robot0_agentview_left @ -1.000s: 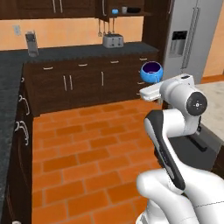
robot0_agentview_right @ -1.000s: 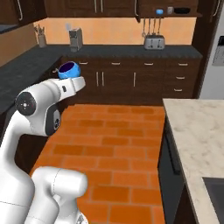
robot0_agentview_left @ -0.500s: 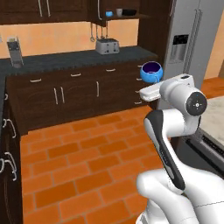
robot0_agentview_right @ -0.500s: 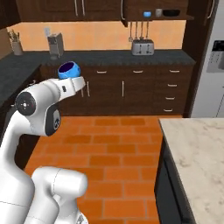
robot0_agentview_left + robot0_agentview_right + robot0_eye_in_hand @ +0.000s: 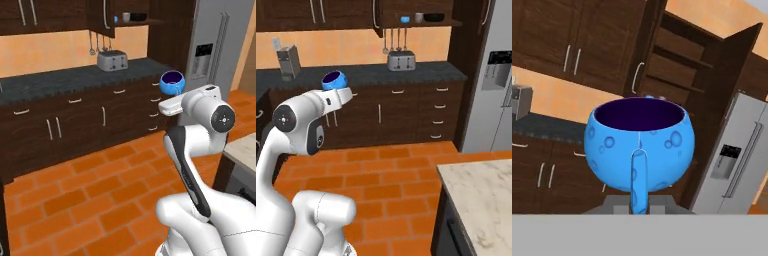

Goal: Gather all objects into one cabinet and sort the glasses and bowls to opposite sides.

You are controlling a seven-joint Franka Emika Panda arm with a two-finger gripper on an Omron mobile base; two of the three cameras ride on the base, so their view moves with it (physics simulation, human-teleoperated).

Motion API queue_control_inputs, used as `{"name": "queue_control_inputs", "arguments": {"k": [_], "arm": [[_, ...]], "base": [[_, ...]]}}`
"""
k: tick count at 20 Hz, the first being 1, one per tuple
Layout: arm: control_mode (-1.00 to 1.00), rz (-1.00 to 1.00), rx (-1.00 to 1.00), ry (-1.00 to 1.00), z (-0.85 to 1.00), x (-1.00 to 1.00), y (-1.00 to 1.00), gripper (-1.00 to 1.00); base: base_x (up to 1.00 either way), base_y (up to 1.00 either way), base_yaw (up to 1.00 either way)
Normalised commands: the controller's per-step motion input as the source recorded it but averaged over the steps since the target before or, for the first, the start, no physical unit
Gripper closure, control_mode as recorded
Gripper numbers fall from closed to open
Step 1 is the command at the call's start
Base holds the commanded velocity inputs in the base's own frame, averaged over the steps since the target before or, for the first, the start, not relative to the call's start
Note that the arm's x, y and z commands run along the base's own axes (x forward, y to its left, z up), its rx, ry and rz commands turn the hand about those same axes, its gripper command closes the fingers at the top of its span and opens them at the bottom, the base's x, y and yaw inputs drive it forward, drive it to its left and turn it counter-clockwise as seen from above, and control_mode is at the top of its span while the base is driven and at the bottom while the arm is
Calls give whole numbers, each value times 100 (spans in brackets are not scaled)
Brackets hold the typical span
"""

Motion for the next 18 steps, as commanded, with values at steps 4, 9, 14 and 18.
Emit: {"name": "queue_control_inputs", "arguments": {"k": [4, 9, 14, 18], "arm": [[100, 0, 0, 0, 0, 0, 0, 100], [100, 0, 0, 0, 0, 0, 0, 100], [100, 0, 0, 0, 0, 0, 0, 100], [100, 0, 0, 0, 0, 0, 0, 100]], "base": [[96, -8, -28], [100, 0, -25], [93, -7, -28], [93, -4, -30]]}}
